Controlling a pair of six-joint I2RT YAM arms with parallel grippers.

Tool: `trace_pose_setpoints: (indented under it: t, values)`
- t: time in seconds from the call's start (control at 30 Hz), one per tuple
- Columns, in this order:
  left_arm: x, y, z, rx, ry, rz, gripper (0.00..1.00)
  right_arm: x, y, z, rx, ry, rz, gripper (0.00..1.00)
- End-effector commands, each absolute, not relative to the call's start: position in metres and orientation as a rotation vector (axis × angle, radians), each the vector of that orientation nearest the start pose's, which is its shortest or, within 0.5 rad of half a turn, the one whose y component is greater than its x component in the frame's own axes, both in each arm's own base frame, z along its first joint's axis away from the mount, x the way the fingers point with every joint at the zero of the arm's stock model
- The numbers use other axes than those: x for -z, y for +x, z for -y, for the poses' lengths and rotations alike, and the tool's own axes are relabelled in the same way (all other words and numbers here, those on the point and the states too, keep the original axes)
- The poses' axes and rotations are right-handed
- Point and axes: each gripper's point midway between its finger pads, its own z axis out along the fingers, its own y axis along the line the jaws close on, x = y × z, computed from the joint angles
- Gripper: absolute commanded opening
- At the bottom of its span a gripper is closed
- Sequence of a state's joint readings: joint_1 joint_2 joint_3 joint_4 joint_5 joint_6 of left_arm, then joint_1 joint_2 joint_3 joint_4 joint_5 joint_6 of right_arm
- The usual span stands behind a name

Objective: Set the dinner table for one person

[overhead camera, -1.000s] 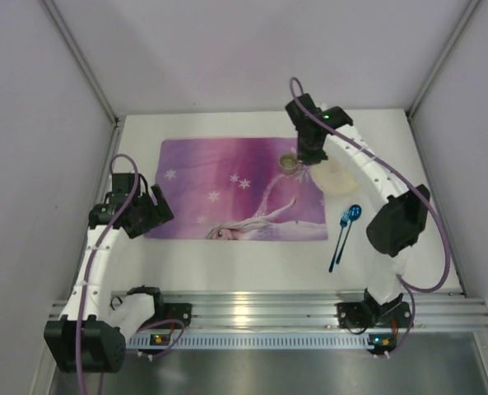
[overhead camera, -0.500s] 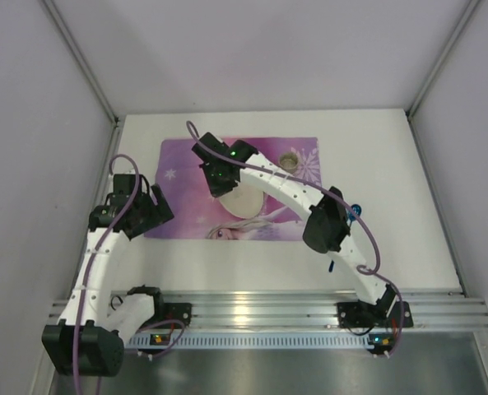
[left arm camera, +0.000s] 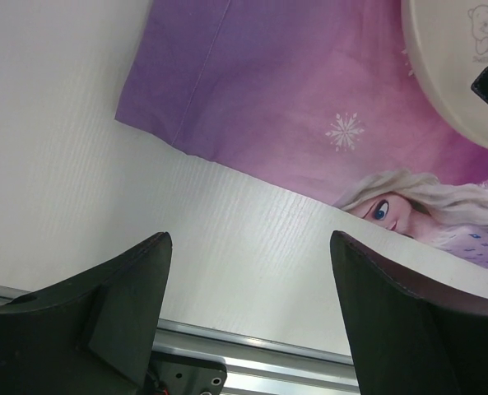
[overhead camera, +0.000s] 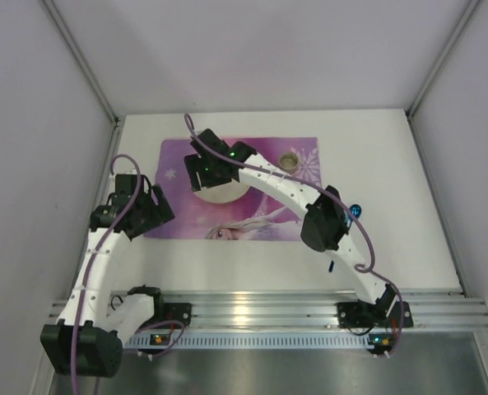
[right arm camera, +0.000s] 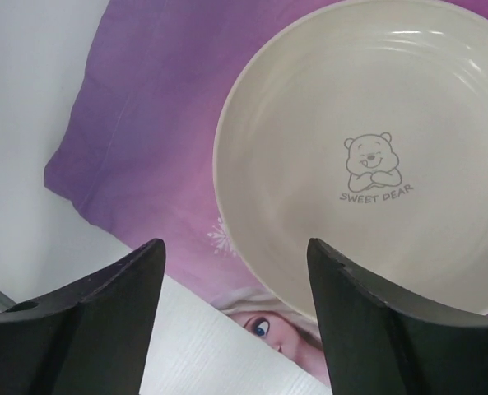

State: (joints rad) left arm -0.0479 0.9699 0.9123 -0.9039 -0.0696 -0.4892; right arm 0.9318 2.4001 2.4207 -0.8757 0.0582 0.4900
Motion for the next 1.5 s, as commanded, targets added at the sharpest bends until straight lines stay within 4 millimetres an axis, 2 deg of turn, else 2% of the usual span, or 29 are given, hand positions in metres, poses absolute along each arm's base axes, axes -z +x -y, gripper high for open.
trace_pose_setpoints:
  t: [0.0,0.1,0.13,0.17,0.2,0.23,0.27,0.3,0.33,0.37,0.4,0.43,0.47,0.5,0.53,0.57,0.6,0.63,0.7,0.73,0.9,1.03,1.13,1.27,1.4,1.47]
  values:
    - [-0.160,0.233,0.015,0.118,-0.590,-2.409,0.83,-0.154,0.353,-0.495,-0.628,-0.534,-2.394,0.71]
    - [-0.162,0.233,0.014,0.114,-0.593,-2.401,0.83,-0.171,0.361,-0.481,-0.617,-0.493,-2.373,0.73]
    - [-0.163,0.233,0.015,0.118,-0.589,-2.396,0.83,-0.193,0.367,-0.468,-0.619,-0.453,-2.348,0.73]
    - [-0.163,0.232,0.015,0.116,-0.590,-2.396,0.83,-0.203,0.371,-0.458,-0.610,-0.418,-2.340,0.73]
    - [-0.164,0.232,0.014,0.114,-0.592,-2.391,0.83,-0.191,0.375,-0.438,-0.536,-0.373,-2.372,0.73]
    - [-0.165,0.232,0.014,0.117,-0.590,-2.387,0.83,-0.217,0.383,-0.410,-0.510,-0.304,-2.337,0.70]
    - [-0.166,0.232,0.014,0.118,-0.591,-2.378,0.83,-0.219,0.389,-0.386,-0.427,-0.242,-2.328,0.68]
    - [-0.167,0.231,0.014,0.118,-0.591,-2.374,0.83,-0.188,0.383,-0.357,-0.333,-0.222,-2.398,0.68]
    - [-0.168,0.231,0.014,0.120,-0.588,-2.369,0.83,-0.210,0.389,-0.322,-0.323,-0.140,-2.366,0.66]
    - [-0.169,0.231,0.014,0.123,-0.586,-2.360,0.83,-0.175,0.378,-0.291,-0.241,-0.112,-2.442,0.66]
    - [-0.170,0.232,0.015,0.126,-0.584,-2.355,0.83,-0.167,0.373,-0.269,-0.220,-0.077,-2.466,0.66]
    - [-0.171,0.231,0.015,0.130,-0.582,-2.351,0.83,-0.180,0.375,-0.231,-0.213,0.011,-2.443,0.66]
    - [-0.172,0.231,0.015,0.132,-0.579,-2.345,0.83,-0.170,0.368,-0.210,-0.190,0.044,-2.464,0.66]
    - [-0.172,0.231,0.015,0.132,-0.577,-2.344,0.83,-0.133,0.347,-0.181,-0.117,0.072,-2.548,0.67]
    - [-0.171,0.231,0.017,0.139,-0.573,-2.348,0.83,-0.137,0.344,-0.149,-0.103,0.161,-2.535,0.69]
    - [-0.172,0.232,0.017,0.143,-0.570,-2.348,0.83,-0.127,0.334,-0.134,-0.101,0.194,-2.568,0.69]
    - [-0.172,0.232,0.017,0.143,-0.566,-2.347,0.83,-0.102,0.315,-0.115,-0.063,0.226,-2.632,0.69]
    - [-0.172,0.232,0.018,0.149,-0.564,-2.347,0.82,-0.100,0.312,-0.094,-0.053,0.299,-2.631,0.69]
    - [-0.172,0.232,0.019,0.152,-0.559,-2.350,0.82,-0.080,0.296,-0.077,-0.031,0.337,-2.678,0.68]
    - [-0.171,0.232,0.020,0.153,-0.554,-2.353,0.82,-0.075,0.294,-0.069,-0.028,0.368,-2.686,0.66]
    - [-0.170,0.233,0.020,0.150,-0.555,-2.354,0.82,-0.049,0.290,-0.066,-0.011,0.361,-2.770,0.62]
    - [-0.172,0.232,0.019,0.148,-0.556,-2.347,0.82,-0.031,0.282,-0.064,-0.001,0.410,-2.826,0.55]
    - [-0.174,0.231,0.018,0.145,-0.559,-2.334,0.82,-0.024,0.279,-0.067,-0.026,0.418,-2.844,0.49]
    - [-0.175,0.231,0.018,0.143,-0.562,-2.331,0.82,-0.016,0.273,-0.062,0.018,0.432,-2.864,0.47]
    - [-0.174,0.231,0.017,0.136,-0.567,-2.334,0.82,-0.004,0.263,-0.061,0.026,0.473,-2.882,0.35]
    - [-0.173,0.231,0.013,0.114,-0.587,-2.331,0.82,0.002,0.259,-0.062,0.024,0.485,-2.893,0.25]
